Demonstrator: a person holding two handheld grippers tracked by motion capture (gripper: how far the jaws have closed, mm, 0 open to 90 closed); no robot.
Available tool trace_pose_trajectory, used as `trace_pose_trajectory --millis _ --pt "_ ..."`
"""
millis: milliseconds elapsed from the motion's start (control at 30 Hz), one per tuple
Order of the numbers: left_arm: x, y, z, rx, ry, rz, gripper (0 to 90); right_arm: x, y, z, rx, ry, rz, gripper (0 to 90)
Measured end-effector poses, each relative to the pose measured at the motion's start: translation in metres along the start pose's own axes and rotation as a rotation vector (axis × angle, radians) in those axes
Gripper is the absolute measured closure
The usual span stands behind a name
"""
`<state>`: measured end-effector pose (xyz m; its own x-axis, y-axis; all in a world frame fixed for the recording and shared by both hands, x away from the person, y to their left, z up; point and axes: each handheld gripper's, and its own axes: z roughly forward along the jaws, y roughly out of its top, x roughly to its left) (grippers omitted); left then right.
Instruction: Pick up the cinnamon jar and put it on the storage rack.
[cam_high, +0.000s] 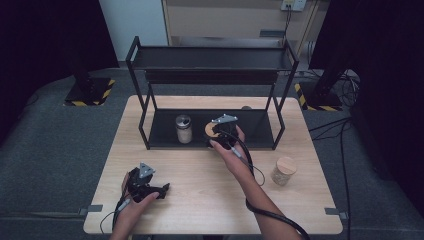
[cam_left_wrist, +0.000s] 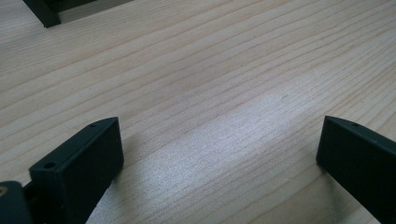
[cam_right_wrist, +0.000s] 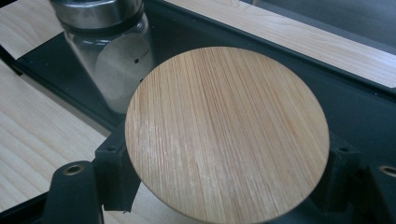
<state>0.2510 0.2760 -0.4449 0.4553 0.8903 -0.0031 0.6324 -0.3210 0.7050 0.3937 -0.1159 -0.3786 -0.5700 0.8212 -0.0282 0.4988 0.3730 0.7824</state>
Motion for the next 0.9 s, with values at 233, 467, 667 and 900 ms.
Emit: trace_pose_trajectory --millis 233,467,667,900 --pt "0.0 0.0 0.0 0.0 0.0 0.0 0.0 -0.004 0.008 0.006 0.008 -0.016 0.006 25.8" --pt "0.0 0.0 0.0 0.0 0.0 0.0 0.0 -0.003 0.016 0.014 0.011 -0.028 0.01 25.8" --pt "0.0 0.0 0.0 0.0 0.0 0.0 0.0 -0.001 0.02 0.021 0.008 -0.026 0.004 25.8" --pt "0.0 0.0 0.0 0.0 0.0 0.0 0.0 -0.001 0.022 0.027 0.013 -0.032 0.01 25.8"
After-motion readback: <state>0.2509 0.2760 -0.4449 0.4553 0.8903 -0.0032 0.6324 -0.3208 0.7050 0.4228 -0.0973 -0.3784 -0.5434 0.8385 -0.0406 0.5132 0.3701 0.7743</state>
